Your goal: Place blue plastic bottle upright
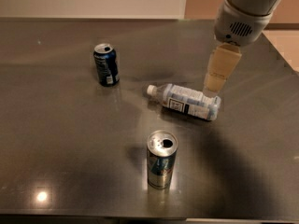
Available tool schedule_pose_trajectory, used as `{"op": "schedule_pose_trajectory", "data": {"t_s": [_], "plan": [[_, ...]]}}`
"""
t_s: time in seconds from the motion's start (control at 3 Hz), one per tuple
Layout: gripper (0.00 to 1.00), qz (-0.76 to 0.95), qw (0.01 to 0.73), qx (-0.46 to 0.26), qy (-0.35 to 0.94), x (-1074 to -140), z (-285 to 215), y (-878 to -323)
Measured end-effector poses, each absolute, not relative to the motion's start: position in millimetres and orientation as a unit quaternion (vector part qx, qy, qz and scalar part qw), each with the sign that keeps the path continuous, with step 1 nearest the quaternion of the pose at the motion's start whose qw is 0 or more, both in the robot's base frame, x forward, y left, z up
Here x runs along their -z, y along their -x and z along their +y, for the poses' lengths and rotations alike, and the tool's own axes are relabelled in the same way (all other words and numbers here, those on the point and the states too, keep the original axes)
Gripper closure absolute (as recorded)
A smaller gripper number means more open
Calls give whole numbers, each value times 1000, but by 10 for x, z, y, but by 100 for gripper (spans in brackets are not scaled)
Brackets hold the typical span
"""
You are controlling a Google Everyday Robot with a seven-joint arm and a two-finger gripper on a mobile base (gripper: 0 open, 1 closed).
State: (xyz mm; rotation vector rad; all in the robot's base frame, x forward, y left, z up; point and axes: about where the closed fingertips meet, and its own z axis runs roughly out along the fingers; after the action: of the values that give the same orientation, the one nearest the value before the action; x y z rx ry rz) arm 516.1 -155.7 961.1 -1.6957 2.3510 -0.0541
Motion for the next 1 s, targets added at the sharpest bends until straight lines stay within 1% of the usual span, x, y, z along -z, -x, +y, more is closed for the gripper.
{"op": "schedule_pose_trajectory", "data": {"t_s": [0.33,1.0], "plan": [[0,816,119,16,566,-9455,-1298,-5338],[0,825,95,10,557,-9014,-929,-5430]]}}
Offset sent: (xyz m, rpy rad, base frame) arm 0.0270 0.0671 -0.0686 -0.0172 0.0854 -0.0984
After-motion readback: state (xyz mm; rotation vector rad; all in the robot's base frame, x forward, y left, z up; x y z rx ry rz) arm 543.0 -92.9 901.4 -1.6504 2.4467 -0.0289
